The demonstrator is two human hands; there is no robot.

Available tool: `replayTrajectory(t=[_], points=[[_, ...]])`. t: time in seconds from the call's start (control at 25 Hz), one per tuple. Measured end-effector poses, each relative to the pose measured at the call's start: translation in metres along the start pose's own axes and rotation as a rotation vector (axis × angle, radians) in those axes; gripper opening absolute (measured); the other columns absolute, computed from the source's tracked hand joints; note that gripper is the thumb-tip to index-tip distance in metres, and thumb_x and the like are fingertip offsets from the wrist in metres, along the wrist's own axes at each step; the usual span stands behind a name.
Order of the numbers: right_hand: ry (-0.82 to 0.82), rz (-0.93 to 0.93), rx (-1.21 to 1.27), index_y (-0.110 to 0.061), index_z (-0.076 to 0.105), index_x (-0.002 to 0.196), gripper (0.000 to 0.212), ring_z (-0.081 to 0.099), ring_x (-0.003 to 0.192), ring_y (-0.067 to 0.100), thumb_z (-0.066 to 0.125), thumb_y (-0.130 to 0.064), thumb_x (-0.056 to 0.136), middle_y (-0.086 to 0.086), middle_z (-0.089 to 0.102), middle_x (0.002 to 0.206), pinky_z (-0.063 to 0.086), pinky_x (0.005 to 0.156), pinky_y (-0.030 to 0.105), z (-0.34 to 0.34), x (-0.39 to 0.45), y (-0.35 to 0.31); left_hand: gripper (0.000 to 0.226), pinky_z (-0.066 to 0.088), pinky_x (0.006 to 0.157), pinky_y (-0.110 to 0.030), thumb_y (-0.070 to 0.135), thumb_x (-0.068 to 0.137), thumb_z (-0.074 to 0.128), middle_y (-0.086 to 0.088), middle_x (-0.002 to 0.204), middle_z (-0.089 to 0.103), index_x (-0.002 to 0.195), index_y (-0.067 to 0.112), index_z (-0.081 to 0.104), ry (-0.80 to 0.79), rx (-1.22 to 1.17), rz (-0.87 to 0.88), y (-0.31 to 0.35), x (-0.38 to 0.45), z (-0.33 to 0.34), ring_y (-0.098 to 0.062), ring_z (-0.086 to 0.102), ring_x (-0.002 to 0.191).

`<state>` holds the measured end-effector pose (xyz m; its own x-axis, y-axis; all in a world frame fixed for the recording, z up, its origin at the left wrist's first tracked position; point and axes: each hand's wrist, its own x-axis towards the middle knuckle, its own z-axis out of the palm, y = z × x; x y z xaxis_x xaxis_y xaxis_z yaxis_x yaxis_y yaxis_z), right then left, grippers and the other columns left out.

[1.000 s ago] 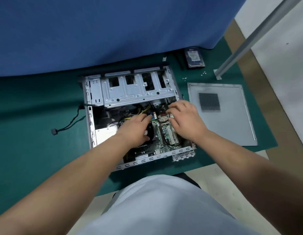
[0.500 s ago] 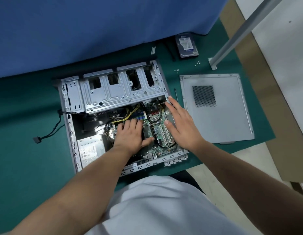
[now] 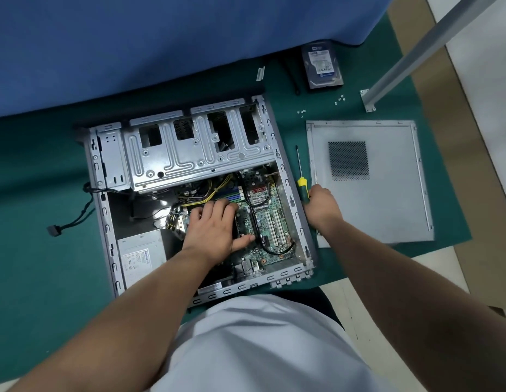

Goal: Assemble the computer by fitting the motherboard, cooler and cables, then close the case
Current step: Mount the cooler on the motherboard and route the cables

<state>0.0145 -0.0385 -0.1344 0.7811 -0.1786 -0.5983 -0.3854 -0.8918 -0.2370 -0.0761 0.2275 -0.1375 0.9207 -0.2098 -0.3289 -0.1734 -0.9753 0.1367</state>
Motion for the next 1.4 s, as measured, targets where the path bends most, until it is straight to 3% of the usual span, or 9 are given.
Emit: replayTrajectory(t=[0.24,0.44,0.52,0.68,0.8,0.96,1.08,1.2,1.4], points=[[0.046,-0.001,0.242,-0.017,0.054,0.103,0.018,0.058,0.076,0.008,0.063,-0.031,0.097,-0.003,0.062,0.092,0.038,0.056,0.025,-0.017,-0.011,-0.006,0.099,0.032,0.103,-0.046,0.093,0.081,0.007,-0.004,0.15,0.04,0.145,0.023,0.036,-0.022,-0.001,-0.009,0.001,-0.004,-0.006,-0.027,0.037,0.135],[0.156,-0.263,0.765,-0.033,0.061,0.102,0.009,0.069,0.083,0.012,0.063,-0.024,0.1,-0.009,0.061,0.102,0.058,0.074,0.026,-0.059,-0.057,-0.026,0.096,0.024,0.116,-0.053,0.089,0.083,0.023,-0.008,0.162,0.024,0.155,0.026,0.025,-0.044,-0.099,-0.009,0.012,-0.017,-0.027,-0.032,0.024,0.148],[0.211,-0.381,0.791,-0.038,0.064,0.103,0.015,0.069,0.082,0.014,0.062,-0.023,0.099,-0.003,0.061,0.106,0.056,0.074,0.025,-0.074,-0.077,-0.031,0.081,0.028,0.117,-0.056,0.076,0.093,0.04,-0.009,0.16,0.027,0.154,0.023,0.028,0.168,-0.263,0.0,0.016,-0.027,-0.041,-0.034,0.028,0.146],[0.131,-0.653,0.485,-0.041,0.071,0.115,0.026,0.062,0.088,0.011,0.064,-0.031,0.092,-0.021,0.06,0.099,0.047,0.078,0.02,-0.089,-0.119,-0.039,0.064,0.028,0.114,-0.054,0.044,0.101,0.059,-0.009,0.16,0.03,0.154,0.021,0.034,0.608,-0.353,-0.077,0.005,-0.043,-0.068,-0.037,0.032,0.144],[0.017,-0.698,0.455,-0.041,0.073,0.113,0.026,0.064,0.078,0.019,0.071,-0.025,0.092,-0.011,0.069,0.097,0.052,0.072,0.032,-0.084,-0.137,-0.048,0.037,0.035,0.103,-0.049,0.037,0.105,0.05,-0.002,0.133,0.066,0.136,0.021,0.061,0.531,-0.176,0.024,-0.011,-0.053,-0.072,-0.031,0.051,0.129],[-0.086,-0.478,1.024,-0.021,0.059,0.119,0.029,0.075,0.083,0.024,0.073,-0.02,0.094,0.004,0.073,0.098,0.062,0.072,0.03,-0.063,-0.153,-0.071,0.032,0.042,0.081,-0.04,0.035,0.106,0.042,0.001,0.094,0.076,0.113,0.02,0.069,0.421,-0.197,0.093,-0.012,-0.064,-0.07,-0.029,0.067,0.094],[-0.008,-0.478,0.922,-0.021,0.05,0.113,0.028,0.077,0.087,0.023,0.072,-0.021,0.095,0.007,0.065,0.102,0.063,0.072,0.031,-0.05,-0.153,-0.075,0.032,0.041,0.094,-0.038,0.042,0.106,0.047,0.008,0.127,0.067,0.132,0.032,0.061,0.211,-0.133,0.093,-0.014,-0.063,-0.065,-0.021,0.061,0.12],[0.266,-0.543,0.48,-0.033,0.045,0.112,0.029,0.064,0.069,0.0,0.069,-0.036,0.095,-0.007,0.061,0.083,0.048,0.058,0.014,-0.049,-0.148,-0.061,0.054,0.033,0.115,-0.042,0.041,0.104,0.052,0.008,0.168,0.026,0.156,0.038,0.037,-0.044,0.069,0.16,-0.029,-0.058,-0.059,-0.02,0.029,0.153],[0.314,-0.554,0.431,-0.036,0.042,0.114,0.031,0.06,0.071,0.004,0.067,-0.039,0.096,-0.007,0.062,0.081,0.048,0.058,0.026,-0.043,-0.141,-0.052,0.068,0.035,0.115,-0.043,0.021,0.107,0.048,0.012,0.172,0.002,0.162,0.04,0.013,-0.156,0.222,0.249,-0.03,-0.057,-0.052,-0.018,0.011,0.158]])
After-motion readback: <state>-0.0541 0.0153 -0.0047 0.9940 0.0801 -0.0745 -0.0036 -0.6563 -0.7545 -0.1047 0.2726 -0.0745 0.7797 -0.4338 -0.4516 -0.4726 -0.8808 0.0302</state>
